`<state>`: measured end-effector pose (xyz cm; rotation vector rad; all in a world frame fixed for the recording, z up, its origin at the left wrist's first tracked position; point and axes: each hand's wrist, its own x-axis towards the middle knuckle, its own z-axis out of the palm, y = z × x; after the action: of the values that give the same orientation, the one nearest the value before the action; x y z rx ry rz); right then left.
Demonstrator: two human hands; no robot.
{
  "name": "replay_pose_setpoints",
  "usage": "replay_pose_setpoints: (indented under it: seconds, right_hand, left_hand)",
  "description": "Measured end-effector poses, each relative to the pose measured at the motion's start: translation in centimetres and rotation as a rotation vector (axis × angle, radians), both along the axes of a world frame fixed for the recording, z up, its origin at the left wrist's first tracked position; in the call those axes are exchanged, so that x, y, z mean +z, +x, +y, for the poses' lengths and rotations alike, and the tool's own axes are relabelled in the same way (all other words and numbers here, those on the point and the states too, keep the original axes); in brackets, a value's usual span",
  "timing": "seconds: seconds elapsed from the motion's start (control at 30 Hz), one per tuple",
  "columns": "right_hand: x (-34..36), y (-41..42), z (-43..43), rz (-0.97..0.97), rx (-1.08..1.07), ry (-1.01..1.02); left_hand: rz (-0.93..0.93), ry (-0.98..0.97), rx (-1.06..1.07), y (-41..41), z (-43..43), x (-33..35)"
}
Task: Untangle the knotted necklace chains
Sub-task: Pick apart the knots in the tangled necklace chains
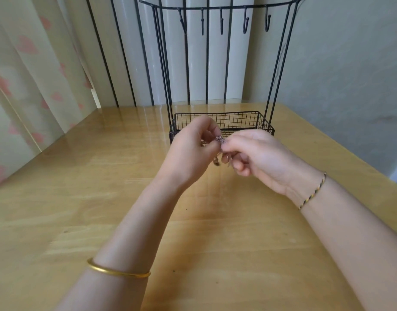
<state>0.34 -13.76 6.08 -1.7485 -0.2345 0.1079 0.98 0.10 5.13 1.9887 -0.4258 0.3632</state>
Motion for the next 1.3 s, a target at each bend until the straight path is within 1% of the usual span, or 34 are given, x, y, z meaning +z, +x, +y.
replay_pose_setpoints:
  seconds: [0.07,0.2,0.27,0.37,0.47,0.57,0.67,0.77,0.83,0.87,0.9,0.97,1.0,1.07,1.13,1.3]
  right_hand:
    - [-0.2,0.2,0.1,0.087,0.023,0.091]
    - [-0.6,0.3,0.0,0.131,0.017,0.103]
    - [-0.6,0.3,-0.1,0.132,-0.024,0.139]
    - [-0.6,0.6,-0.4,0.121,-0.162,0.206]
    - [-0.6,1.0,-0.4,0.185,-0.241,0.382]
    - [-0.6,1.0,0.1,0.289,-0.247,0.562]
    - [-0.6,1.1,0.1,0.357,-0.264,0.74]
    - [-0.5,1.6,-0.9,0.38,-0.288,0.829]
    - [-0.5,1.8,-1.5,0.365,-0.31,0.813]
    - [-0.5,1.9,-1.7,0.348,-0.315,0.774]
    - [-0.6,1.9,-1.8,0.322,-0.311,0.698]
    - [-0.6,1.6,-1.6,0.271,-0.261,0.469]
    - [-0.7,1.4,-1.4,0.264,-0.218,0.365]
    - [-0.8,1.0,-0.9,0.282,-0.131,0.224]
    - [-0.8,0.7,-0.6,0.299,-0.069,0.154]
    - [-0.6,0.4,-0.7,0.266,0.064,0.112]
  left_hand:
    - [-0.068,0.057,0.039,0.0,0.1,0.0]
    - [-0.11,0.078,0.066,-0.1,0.2,0.0]
    - [-0.132,0.1,0.096,0.0,0.3,-0.1]
    - [-0.11,0.083,0.105,0.3,0.6,-0.1]
    - [-0.075,0.086,0.074,0.4,0.5,-0.1]
    - [-0.053,0.109,0.053,0.4,0.2,-0.2]
    - [0.01,0.119,0.048,0.3,0.2,-0.2]
    - [0.077,0.122,0.052,0.3,0.5,-0.1]
    - [0.112,0.111,0.052,0.3,0.7,-0.1]
    - [0.128,0.099,0.049,0.4,0.7,-0.1]
    - [0.146,0.084,0.044,0.3,0.7,-0.1]
    - [0.175,0.044,0.027,0.2,0.5,-0.1]
    - [0.184,0.026,0.02,0.2,0.3,0.0]
    - [0.19,0.004,0.021,0.1,0.2,0.1]
    - [0.179,-0.004,0.046,0.1,0.3,0.1]
    - [0.145,0.002,0.11,0.2,0.4,0.2]
